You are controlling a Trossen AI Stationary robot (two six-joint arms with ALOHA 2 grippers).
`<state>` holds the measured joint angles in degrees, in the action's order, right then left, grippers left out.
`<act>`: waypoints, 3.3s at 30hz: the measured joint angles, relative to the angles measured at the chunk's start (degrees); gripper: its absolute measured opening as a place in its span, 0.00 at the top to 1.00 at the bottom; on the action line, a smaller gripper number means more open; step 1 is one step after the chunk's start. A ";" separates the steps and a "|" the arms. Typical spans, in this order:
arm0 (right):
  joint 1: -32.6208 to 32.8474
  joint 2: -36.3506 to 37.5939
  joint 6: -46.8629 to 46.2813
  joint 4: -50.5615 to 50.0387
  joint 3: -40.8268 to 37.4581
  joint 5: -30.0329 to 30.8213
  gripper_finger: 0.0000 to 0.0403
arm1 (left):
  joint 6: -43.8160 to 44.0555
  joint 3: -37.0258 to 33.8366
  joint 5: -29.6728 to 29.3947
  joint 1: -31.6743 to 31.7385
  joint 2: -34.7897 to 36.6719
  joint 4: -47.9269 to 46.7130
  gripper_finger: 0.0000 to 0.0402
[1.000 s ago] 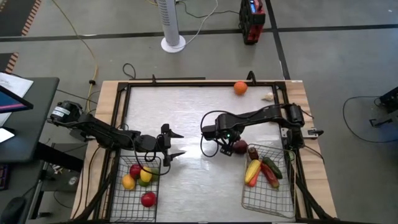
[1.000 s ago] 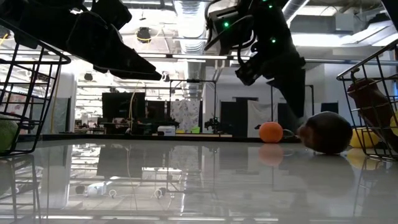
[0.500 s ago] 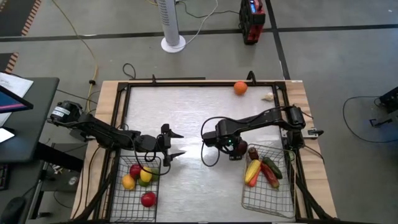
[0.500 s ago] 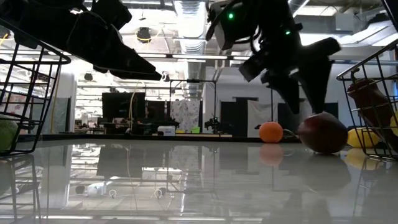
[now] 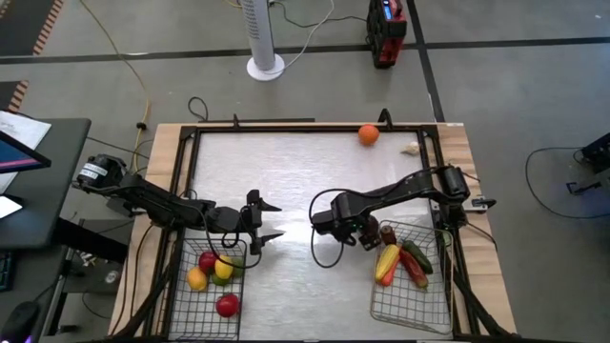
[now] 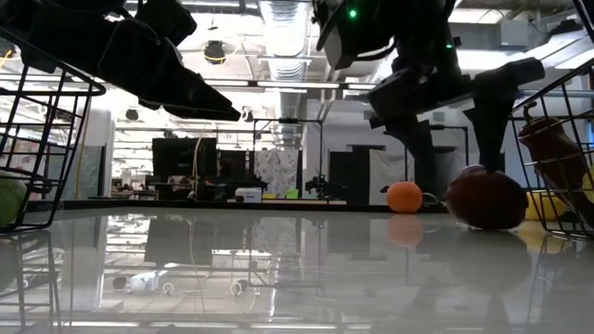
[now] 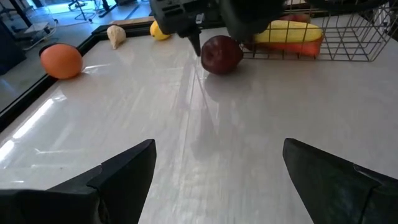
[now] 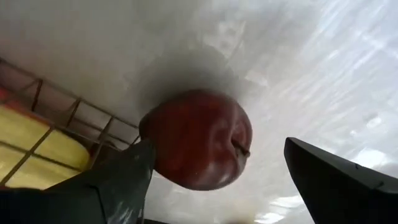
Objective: Sort produce into baskets
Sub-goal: Put the red apple into the black wire basket
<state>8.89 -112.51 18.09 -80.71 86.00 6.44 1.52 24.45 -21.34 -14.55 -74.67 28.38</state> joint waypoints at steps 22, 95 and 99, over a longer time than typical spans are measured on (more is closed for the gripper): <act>-3.55 0.00 -34.10 2.00 -5.24 -7.36 0.05 | 0.19 0.00 0.51 0.02 0.00 -0.48 0.15; 3.14 0.04 -26.43 40.56 18.72 -14.12 0.18 | 2.89 -0.02 -0.29 -2.46 19.73 -16.02 0.15; 3.12 0.04 -25.65 44.68 18.72 -14.09 0.18 | 4.07 -0.02 -0.21 -2.45 23.57 -18.73 0.15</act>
<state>12.01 -112.46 -7.56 -36.03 104.73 -7.66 5.59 24.43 -21.55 -17.00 -51.10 9.65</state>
